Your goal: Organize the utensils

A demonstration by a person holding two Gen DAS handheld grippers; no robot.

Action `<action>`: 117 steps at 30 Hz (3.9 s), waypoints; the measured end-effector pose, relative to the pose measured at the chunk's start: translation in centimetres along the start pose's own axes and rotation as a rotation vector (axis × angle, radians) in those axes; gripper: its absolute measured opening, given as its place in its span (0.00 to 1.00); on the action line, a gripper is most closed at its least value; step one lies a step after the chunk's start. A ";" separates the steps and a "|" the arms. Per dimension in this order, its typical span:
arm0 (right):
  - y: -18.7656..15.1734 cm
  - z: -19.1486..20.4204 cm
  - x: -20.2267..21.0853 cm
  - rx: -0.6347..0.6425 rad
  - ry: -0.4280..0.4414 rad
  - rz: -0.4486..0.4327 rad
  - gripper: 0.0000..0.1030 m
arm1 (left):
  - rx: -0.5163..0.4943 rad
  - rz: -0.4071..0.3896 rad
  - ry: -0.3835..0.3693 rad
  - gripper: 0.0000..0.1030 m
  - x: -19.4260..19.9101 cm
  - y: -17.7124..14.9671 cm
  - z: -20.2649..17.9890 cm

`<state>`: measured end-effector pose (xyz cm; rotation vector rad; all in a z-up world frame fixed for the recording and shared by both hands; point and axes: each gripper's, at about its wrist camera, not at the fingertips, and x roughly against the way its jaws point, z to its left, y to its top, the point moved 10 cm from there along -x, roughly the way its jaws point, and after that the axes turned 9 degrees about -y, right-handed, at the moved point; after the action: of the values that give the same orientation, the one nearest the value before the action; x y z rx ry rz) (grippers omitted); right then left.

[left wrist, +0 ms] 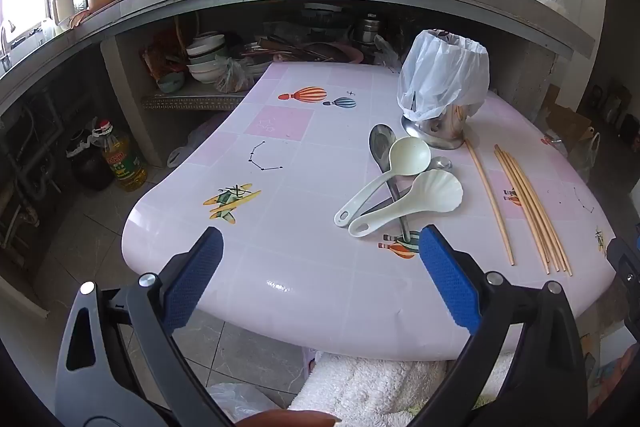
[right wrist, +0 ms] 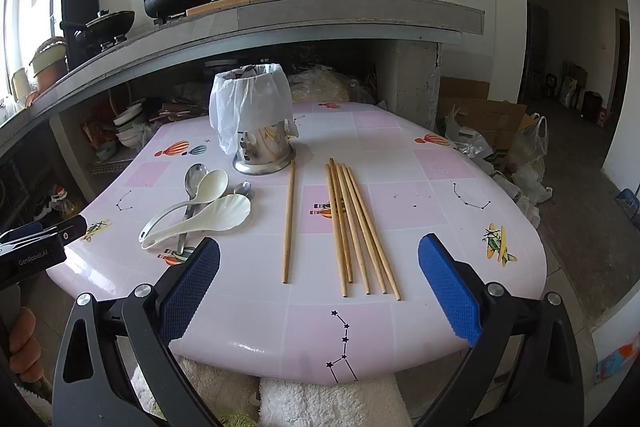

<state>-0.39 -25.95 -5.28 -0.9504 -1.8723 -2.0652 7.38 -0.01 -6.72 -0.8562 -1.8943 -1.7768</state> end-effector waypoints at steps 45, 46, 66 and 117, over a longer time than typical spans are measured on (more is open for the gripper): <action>-0.1 0.1 -0.1 0.001 -0.001 0.003 0.94 | 0.003 0.008 -0.002 0.92 -0.3 -0.3 0.5; -0.1 0.1 -0.1 0.001 -0.001 0.002 0.94 | 0.005 0.008 -0.002 0.92 -0.3 -0.3 0.4; 0.0 0.1 -0.1 0.001 0.000 0.007 0.94 | 0.006 0.010 -0.002 0.92 -0.3 -0.3 0.2; 2.9 3.8 -6.4 0.028 0.052 0.041 0.94 | -0.039 0.064 -0.112 0.92 -6.2 1.2 -0.5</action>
<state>7.39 -24.64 -6.59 -0.9120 -1.8357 -2.0156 12.67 -1.53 -9.95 -1.0391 -1.8842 -1.7663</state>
